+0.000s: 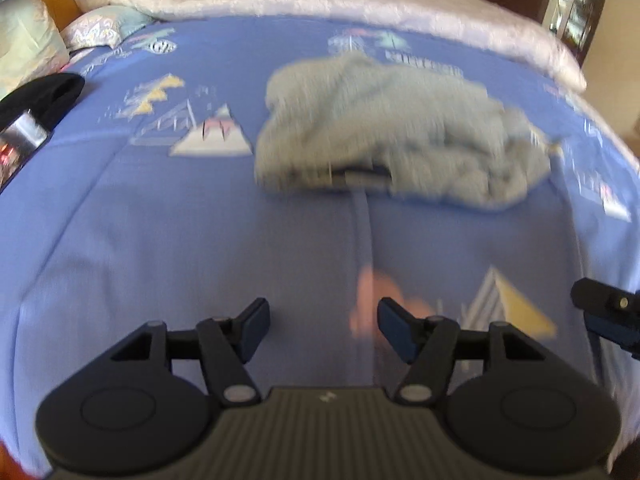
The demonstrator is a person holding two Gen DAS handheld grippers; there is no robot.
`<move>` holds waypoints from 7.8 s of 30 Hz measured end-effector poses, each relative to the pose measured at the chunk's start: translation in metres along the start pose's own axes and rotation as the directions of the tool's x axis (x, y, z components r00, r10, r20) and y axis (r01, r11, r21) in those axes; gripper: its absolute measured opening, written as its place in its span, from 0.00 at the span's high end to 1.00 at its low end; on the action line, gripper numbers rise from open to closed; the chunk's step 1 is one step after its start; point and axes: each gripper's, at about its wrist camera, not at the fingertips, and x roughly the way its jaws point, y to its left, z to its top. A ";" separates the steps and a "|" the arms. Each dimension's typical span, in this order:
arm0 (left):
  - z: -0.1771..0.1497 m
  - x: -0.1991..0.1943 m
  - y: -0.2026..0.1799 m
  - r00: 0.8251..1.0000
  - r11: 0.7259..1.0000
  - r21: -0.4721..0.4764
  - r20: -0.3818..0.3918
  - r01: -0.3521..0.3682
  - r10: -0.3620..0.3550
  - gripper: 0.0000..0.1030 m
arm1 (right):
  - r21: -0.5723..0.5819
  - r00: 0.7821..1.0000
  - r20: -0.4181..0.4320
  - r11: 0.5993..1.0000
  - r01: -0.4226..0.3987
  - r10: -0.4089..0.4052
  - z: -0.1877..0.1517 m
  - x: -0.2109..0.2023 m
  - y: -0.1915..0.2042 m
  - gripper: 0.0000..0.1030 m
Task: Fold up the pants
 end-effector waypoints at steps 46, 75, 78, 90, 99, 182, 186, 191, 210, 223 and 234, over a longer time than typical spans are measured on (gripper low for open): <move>-0.044 -0.021 -0.020 0.997 0.995 0.081 -0.044 -0.063 0.066 0.00 | -0.052 0.998 -0.054 0.998 -0.031 0.029 -0.049 -0.020 0.012 0.04; -0.057 -0.034 0.008 0.992 0.998 -0.020 -0.110 0.055 -0.057 0.01 | -0.062 1.000 0.007 0.998 -0.006 0.007 -0.042 -0.035 0.007 0.22; -0.054 -0.045 0.010 0.999 1.000 -0.023 -0.050 0.020 -0.021 0.01 | -0.074 1.000 0.023 0.997 0.003 -0.001 -0.042 -0.037 0.010 0.24; 0.028 -0.063 0.064 0.993 1.000 -0.016 0.120 0.020 -0.018 0.17 | -0.079 0.994 0.085 0.995 -0.055 0.062 0.007 -0.047 -0.003 0.24; 0.139 0.025 0.087 0.976 0.979 -0.092 0.133 0.183 -0.170 0.03 | 0.041 0.986 0.075 0.987 -0.154 0.150 0.091 0.018 -0.039 0.12; 0.036 -0.124 0.000 0.926 0.990 0.018 0.355 -0.142 0.126 0.00 | -0.231 0.975 0.208 0.965 0.122 -0.073 0.025 -0.039 0.101 0.00; 0.032 -0.129 0.005 0.912 0.987 -0.008 0.380 -0.161 0.152 0.00 | -0.218 0.974 0.215 0.968 0.127 -0.079 0.020 -0.040 0.106 0.00; 0.030 -0.131 0.007 0.914 0.984 -0.003 0.370 -0.178 0.167 0.00 | -0.223 0.976 0.208 0.968 0.117 -0.070 0.017 -0.043 0.110 0.00; 0.023 -0.129 -0.014 0.909 0.957 0.110 0.358 -0.269 0.214 0.00 | -0.186 0.986 0.162 0.980 0.069 -0.038 0.010 -0.042 0.102 0.00; 0.021 -0.111 -0.031 0.922 0.936 0.178 0.301 -0.304 0.243 0.00 | -0.098 0.991 0.125 0.994 0.048 -0.036 0.008 -0.040 0.075 0.00; 0.022 -0.104 -0.038 0.914 0.916 0.204 0.293 -0.346 0.280 0.00 | -0.052 0.994 0.112 0.998 0.027 -0.021 0.012 -0.042 0.059 0.00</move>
